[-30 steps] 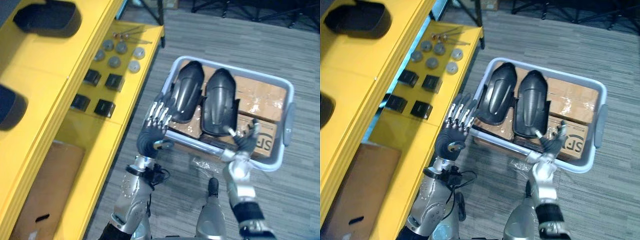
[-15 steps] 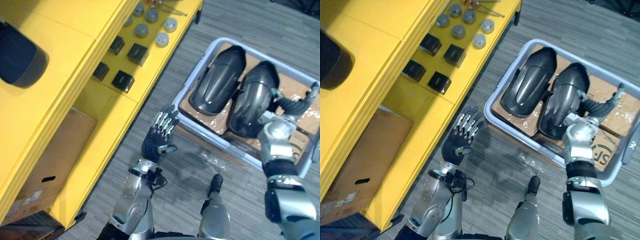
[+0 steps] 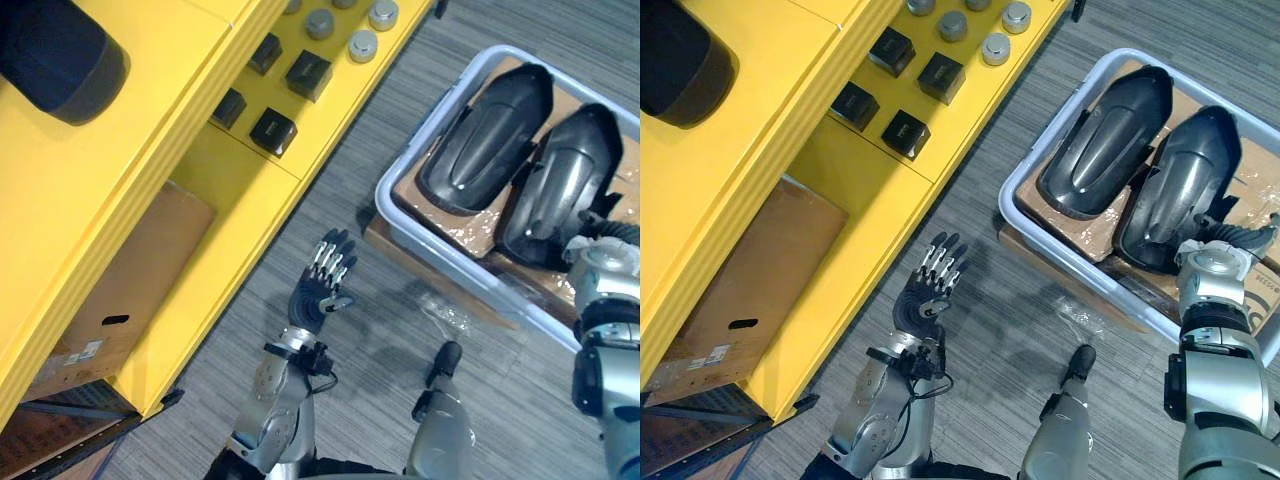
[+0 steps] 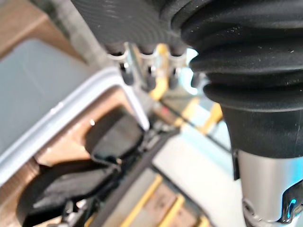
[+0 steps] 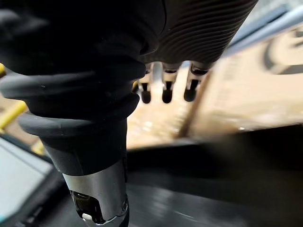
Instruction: Walk over and take plastic housings, then place them on the shelf
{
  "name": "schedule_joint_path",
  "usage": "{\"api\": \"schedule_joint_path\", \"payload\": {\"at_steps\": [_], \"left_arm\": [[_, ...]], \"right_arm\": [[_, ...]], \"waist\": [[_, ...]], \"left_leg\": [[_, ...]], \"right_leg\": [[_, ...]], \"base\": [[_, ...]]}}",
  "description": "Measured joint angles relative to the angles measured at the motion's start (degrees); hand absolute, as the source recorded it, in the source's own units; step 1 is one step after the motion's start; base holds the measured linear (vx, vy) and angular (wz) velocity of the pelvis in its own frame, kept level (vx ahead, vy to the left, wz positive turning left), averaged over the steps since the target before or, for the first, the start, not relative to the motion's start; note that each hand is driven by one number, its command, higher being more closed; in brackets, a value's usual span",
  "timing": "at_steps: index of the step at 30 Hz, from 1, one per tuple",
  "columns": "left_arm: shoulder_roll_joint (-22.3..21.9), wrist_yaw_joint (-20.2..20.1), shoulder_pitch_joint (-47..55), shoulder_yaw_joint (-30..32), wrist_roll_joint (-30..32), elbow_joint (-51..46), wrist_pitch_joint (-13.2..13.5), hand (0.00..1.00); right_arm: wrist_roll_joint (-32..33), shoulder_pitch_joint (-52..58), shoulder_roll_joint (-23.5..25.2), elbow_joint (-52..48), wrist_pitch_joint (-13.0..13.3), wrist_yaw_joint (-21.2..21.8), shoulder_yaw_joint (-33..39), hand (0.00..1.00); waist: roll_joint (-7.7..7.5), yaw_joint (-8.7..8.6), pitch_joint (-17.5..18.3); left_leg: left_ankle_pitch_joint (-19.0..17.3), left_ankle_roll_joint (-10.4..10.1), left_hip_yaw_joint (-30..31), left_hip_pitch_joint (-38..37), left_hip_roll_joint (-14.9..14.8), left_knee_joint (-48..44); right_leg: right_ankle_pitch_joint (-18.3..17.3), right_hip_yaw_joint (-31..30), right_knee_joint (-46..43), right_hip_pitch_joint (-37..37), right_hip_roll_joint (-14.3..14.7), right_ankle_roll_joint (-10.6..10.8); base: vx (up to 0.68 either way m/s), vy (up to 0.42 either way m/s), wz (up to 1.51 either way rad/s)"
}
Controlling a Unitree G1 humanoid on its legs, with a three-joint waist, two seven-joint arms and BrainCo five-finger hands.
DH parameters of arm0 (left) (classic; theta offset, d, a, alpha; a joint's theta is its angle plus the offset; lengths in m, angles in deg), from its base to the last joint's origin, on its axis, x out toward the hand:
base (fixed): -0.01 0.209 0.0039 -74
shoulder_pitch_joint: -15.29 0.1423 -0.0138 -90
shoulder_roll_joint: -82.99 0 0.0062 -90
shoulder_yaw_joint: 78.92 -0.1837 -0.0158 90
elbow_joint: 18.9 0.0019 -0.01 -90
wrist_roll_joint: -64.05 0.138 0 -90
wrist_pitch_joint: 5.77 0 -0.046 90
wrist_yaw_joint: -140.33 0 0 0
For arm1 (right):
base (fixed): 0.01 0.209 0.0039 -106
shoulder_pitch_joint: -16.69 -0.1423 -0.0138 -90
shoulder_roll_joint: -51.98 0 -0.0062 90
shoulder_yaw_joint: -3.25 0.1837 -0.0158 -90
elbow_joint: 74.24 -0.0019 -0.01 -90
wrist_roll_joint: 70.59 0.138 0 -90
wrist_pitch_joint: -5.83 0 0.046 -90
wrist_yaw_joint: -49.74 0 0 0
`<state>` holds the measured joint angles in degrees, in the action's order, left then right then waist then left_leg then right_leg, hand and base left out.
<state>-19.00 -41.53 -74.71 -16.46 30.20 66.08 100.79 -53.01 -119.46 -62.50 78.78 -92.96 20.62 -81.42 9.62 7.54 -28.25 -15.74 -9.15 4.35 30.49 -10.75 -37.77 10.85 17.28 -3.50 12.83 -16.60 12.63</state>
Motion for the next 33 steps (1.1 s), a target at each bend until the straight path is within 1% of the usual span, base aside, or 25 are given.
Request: {"api": "schedule_joint_path", "payload": {"at_steps": [1, 3, 5, 8, 10, 13, 15, 18, 20, 21, 22, 23, 24, 26, 27, 28, 29, 30, 31, 32, 33], "left_arm": [[-0.07, 0.7, -0.03, -0.07, 0.0, 0.15, 0.0, 0.0], [-0.68, 1.2, -0.15, -0.03, -0.01, 0.98, -0.01, 0.0], [-0.75, 1.59, -0.69, -0.04, 0.01, 1.55, -0.02, 0.0], [-0.47, 1.91, -1.1, 0.34, 0.05, 1.98, -0.01, 0.0], [-0.13, 2.32, -1.17, 0.35, 0.03, 2.46, -0.01, 0.0], [-0.02, 3.05, -1.46, 0.35, 0.04, 3.94, 0.01, 0.0], [0.12, 3.21, -1.43, 0.36, 0.04, 4.09, 0.01, 0.0], [0.19, 3.43, -1.41, 0.35, 0.04, 4.09, 0.07, 0.0], [0.21, 3.44, -1.35, 0.38, 0.03, 4.07, 0.11, 0.0], [0.12, 3.44, -1.19, 0.38, 0.02, 4.0, 0.11, 0.0], [0.13, 3.43, -1.04, 0.39, 0.02, 3.77, 0.11, 0.0], [0.24, 3.42, -0.69, 0.56, 0.01, 3.39, 0.11, 0.0], [0.28, 3.41, -0.46, 0.86, 0.0, 3.17, 0.11, 0.0], [0.43, 3.36, 0.76, 2.26, -0.1, 1.81, 0.12, 0.0], [0.75, 3.32, 1.21, 2.73, -0.1, 0.82, 0.13, 0.0], [1.39, 3.26, 2.02, 3.28, -0.11, -0.72, 0.25, 0.0], [1.76, 3.19, 2.25, 3.93, -0.11, -1.32, 0.38, 0.0], [2.39, 2.98, 2.49, 4.48, -0.18, -2.02, 0.48, 0.0], [2.55, 2.93, 3.14, 5.3, -0.85, -2.97, 0.47, 0.0], [2.86, 2.87, 3.91, 6.19, -1.38, -3.9, 0.48, 0.0], [3.32, 2.82, 5.21, 7.68, -1.37, -5.75, 0.5, 0.0]], "right_arm": [[-0.41, -0.09, -0.57, 0.27, -0.3, 0.77, -1.16, 1.0], [-0.39, -0.39, -2.6, 1.16, -1.39, 3.88, -1.54, 1.0], [-0.54, -0.44, -3.94, 3.04, -1.5, 4.64, -1.55, 1.0], [-1.48, -1.89, -6.51, 6.88, -3.57, 7.96, -1.49, 1.0], [-1.58, -2.61, -7.67, 8.62, -3.91, 8.18, -1.31, 1.0], [-2.78, -2.71, -8.24, 10.36, -5.4, 9.24, -0.17, 1.0], [-2.79, -2.77, -8.08, 10.81, -7.31, 9.59, 1.86, 1.0], [-2.97, -3.26, -7.79, 11.84, -7.84, 9.57, 2.54, 1.0], [-4.49, -3.26, -7.22, 12.01, -7.63, 9.01, 3.02, 1.0], [-5.06, -3.26, -7.11, 12.05, -7.2, 8.88, 3.05, 1.0], [-5.38, -3.29, -6.93, 11.98, -6.5, 8.43, 3.05, 1.0], [-7.22, -3.18, -6.2, 11.95, -4.96, 7.29, 3.04, 1.0], [-8.04, -2.97, -5.79, 11.76, -4.35, 6.65, 3.01, 1.0], [-11.89, -2.12, -4.19, 11.42, -2.41, 4.82, 2.81, 1.0], [-12.48, -1.4, -3.69, 10.38, -2.26, 4.14, 2.1, 1.0], [-14.0, -0.46, -2.94, 8.43, -1.58, 3.13, 0.65, 1.0], [-14.13, 0.32, -2.7, 6.97, -1.07, 2.64, 0.05, 1.0], [-15.26, 2.1, -2.24, 3.22, -0.93, 1.8, -1.29, 1.0], [-16.56, 4.39, -1.25, -1.77, -0.91, 1.09, -2.09, 1.0], [-17.17, 5.25, -0.36, -4.26, -0.86, 0.7, -2.1, 1.0], [-19.17, 7.12, 1.42, -9.21, -0.27, 0.06, -2.14, 1.0]], "waist": [[0.01, 0.03, 0.0], [0.01, 0.54, 0.0], [0.01, 1.22, 0.0], [0.08, 1.47, 0.04], [0.09, 1.99, 0.04], [0.12, 2.79, 0.06], [0.12, 3.0, 0.06], [0.13, 3.12, 0.06], [0.18, 3.17, 0.1], [0.47, 3.15, 0.3], [0.61, 3.17, 0.39], [0.64, 3.09, 0.41], [0.64, 3.07, 0.41], [0.6, 2.88, 0.42], [0.48, 2.88, 0.47], [0.2, 2.63, 0.6], [0.14, 2.57, 0.58], [-0.21, 2.43, 0.42], [-1.04, 2.07, 0.59], [-1.75, 1.73, 0.69], [-3.44, 1.0, 0.76]], "left_leg": [[0.03, 0.0, 0.12, 0.41, 0.0, -0.11], [0.02, 0.03, 0.16, 0.64, 0.0, -0.57], [-0.01, 0.07, 0.24, 0.76, 0.0, -0.63], [0.12, 0.02, 1.38, 1.69, 0.12, -0.72], [0.31, 0.02, 1.45, 2.09, 0.12, -0.63], [0.59, 0.02, 1.67, 2.3, 0.12, -0.39], [1.05, 0.02, 1.95, 2.36, 0.15, 0.13], [1.65, -0.12, 2.08, 2.01, 0.18, 0.89], [2.08, -0.21, 2.09, 1.53, 0.18, 1.55], [2.35, -0.19, 2.12, 1.5, 0.18, 1.82], [2.47, -0.17, 2.14, 1.47, 0.18, 1.88], [2.72, -0.21, 2.13, 1.2, 0.18, 2.18], [2.79, -0.22, 2.13, 0.98, 0.18, 2.3], [2.98, -0.31, 2.07, -0.56, 0.18, 2.98], [3.09, -0.38, 2.0, -1.22, 0.18, 3.4], [3.34, -0.46, 1.89, -1.83, 0.16, 3.91], [3.5, -0.5, 1.85, -2.22, 0.16, 4.26], [3.84, -0.66, 1.54, -3.53, 0.12, 5.2], [4.23, -0.84, 1.2, -4.89, 0.05, 6.37], [4.52, -0.94, 0.93, -5.68, -0.04, 7.19], [5.18, -1.14, 0.38, -7.29, -0.19, 9.0]], "right_leg": [[0.09, 0.07, 0.0, 0.27, 0.03, 0.14], [0.11, 0.11, -0.05, 0.28, 0.03, 0.17], [0.11, 0.23, -0.12, 0.28, 0.03, 0.17], [-0.05, 1.73, -0.64, 0.51, 0.14, 0.05], [-0.16, 1.78, -1.17, 1.17, 0.11, -0.06], [-0.21, 2.2, -1.17, 1.27, 0.11, 0.0], [-0.23, 2.87, -1.24, 1.24, 0.09, 0.0], [-0.3, 3.09, -1.33, 1.17, 0.08, 0.03], [-0.35, 3.14, -1.4, 1.02, 0.09, -0.04], [-0.35, 3.2, -1.44, 1.01, 0.09, -0.05], [-0.35, 3.21, -1.44, 1.01, 0.09, -0.06], [-0.33, 3.21, -1.44, 0.88, 0.1, -0.07], [-0.33, 3.21, -1.44, 0.73, 0.1, -0.08], [-0.35, 3.22, -1.34, -0.72, 0.12, -0.12], [-0.37, 3.25, -1.23, -1.15, 0.12, -0.15], [-0.52, 3.22, -1.21, -1.42, 0.12, -0.4], [-0.53, 3.22, -1.18, -1.68, 0.12, -0.43], [-0.53, 3.12, -0.92, -2.47, 0.12, -0.46], [-0.57, 3.06, -0.6, -3.22, 0.12, -0.55], [-0.61, 3.0, -0.45, -3.58, 0.13, -0.61], [-0.67, 2.94, 0.05, -4.33, 0.16, -0.71]], "base": [[-0.07, 0.054, 0.0], [0.0, 0.0, 0.0], [-0.01, 0.004, 0.03], [-0.02, 0.0, 0.12], [-0.04, 0.001, 0.03], [-0.01, -0.004, 0.03], [-0.03, -0.013, 0.07], [-0.03, -0.012, 0.04], [-0.04, -0.011, 0.02], [-0.04, -0.004, 0.02], [-0.06, -0.002, 0.02], [-0.04, 0.003, 0.0], [-0.04, 0.004, 0.01], [-0.02, 0.003, 0.01], [0.0, 0.0, 0.0], [0.0, 0.0, 0.0], [0.0, 0.0, 0.0], [0.0, 0.0, 0.0], [0.01, -0.017, -0.05], [0.04, -0.031, -0.07], [0.05, -0.048, -0.09]]}}
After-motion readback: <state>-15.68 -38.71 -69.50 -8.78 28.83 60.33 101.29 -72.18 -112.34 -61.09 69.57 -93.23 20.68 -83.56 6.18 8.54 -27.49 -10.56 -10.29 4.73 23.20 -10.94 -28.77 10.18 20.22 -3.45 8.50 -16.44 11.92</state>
